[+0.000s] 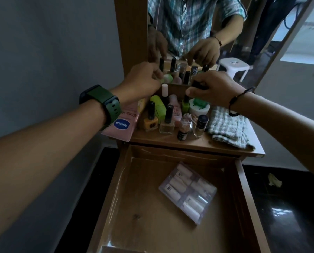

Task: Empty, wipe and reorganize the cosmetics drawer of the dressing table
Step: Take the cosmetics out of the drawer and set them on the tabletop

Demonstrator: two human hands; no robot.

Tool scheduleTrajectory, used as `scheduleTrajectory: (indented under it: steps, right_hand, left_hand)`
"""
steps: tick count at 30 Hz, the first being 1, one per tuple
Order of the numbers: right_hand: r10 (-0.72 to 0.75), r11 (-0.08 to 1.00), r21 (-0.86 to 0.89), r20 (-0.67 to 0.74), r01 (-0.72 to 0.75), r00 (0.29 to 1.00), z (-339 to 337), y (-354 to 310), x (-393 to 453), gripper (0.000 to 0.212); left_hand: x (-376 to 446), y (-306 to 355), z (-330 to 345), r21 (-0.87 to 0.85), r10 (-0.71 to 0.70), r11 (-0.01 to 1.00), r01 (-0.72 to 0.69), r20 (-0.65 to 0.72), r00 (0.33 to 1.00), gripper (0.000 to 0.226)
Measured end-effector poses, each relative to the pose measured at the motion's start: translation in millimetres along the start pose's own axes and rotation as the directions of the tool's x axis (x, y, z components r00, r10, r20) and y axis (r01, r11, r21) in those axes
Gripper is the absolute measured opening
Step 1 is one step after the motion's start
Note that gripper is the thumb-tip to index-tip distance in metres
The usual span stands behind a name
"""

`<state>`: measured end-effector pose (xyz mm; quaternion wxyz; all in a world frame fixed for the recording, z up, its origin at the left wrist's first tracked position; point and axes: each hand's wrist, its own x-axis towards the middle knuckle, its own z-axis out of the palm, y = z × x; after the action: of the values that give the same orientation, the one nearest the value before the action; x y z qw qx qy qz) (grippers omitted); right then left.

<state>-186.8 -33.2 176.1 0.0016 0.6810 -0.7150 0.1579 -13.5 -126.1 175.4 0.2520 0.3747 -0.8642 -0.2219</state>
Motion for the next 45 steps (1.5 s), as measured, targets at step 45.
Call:
scheduleTrajectory:
  steps: [45]
  right_hand:
    - [0.413,0.895,0.234,-0.113,-0.38,0.904,8.3,7.0,-34.9,0.036]
  left_hand:
    - [-23.4,34.7,6.7,0.023,0.059,0.998,-0.059,0.02,0.998,0.024]
